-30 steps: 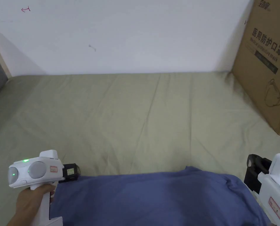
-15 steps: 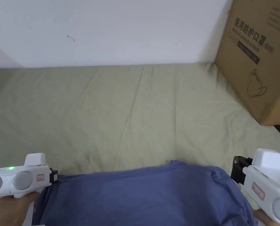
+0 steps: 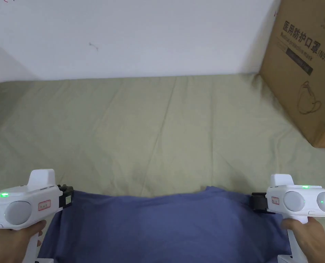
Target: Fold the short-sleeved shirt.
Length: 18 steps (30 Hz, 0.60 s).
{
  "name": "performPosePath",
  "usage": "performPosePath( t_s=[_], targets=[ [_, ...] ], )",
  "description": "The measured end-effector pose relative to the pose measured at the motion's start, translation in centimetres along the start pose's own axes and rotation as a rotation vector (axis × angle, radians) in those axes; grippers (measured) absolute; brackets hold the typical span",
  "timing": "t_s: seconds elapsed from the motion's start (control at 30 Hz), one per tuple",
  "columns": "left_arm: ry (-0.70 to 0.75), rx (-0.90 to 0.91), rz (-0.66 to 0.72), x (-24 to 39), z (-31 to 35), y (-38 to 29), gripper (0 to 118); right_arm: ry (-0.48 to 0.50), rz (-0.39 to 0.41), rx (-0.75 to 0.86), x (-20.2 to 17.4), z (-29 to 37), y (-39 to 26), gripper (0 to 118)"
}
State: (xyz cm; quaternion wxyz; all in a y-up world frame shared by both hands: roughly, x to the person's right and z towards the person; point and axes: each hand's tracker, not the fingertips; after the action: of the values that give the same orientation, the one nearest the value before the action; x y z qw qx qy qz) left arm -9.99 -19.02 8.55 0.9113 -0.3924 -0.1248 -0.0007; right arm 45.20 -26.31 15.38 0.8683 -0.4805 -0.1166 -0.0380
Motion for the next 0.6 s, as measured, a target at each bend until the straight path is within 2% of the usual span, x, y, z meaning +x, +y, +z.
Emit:
performPosePath(
  t_s=[0.03, 0.07, 0.13, 0.17, 0.27, 0.6],
  targets=[
    [0.005, -0.001, -0.001, 0.0, 0.1, -0.1, 1, -0.008, 0.0, -0.005, -0.2, -0.3, -0.1, 81],
    [0.008, -0.003, 0.003, -0.2, 0.0, -0.1, 1, -0.016, 0.0, -0.014, -0.4, -0.4, 0.0, 71],
    [0.009, -0.007, 0.023, -0.4, 0.3, -0.4, 1, -0.004, 0.027, -0.009, -0.4, -0.3, -0.4, 24],
    [0.009, -0.007, 0.03, -0.5, 0.5, -0.5, 1, 0.017, 0.022, 0.001, -0.5, 0.1, -0.5, 9],
    [0.019, -0.005, 0.045, -0.6, 1.2, -0.9, 1, -0.007, 0.035, 0.078, -0.5, 2.4, -1.0, 4],
    [0.043, 0.026, 0.098, -0.7, 7.3, -3.1, 1, 0.106, 0.051, 0.28, 1.5, 16.6, -4.9, 4]
  ],
)
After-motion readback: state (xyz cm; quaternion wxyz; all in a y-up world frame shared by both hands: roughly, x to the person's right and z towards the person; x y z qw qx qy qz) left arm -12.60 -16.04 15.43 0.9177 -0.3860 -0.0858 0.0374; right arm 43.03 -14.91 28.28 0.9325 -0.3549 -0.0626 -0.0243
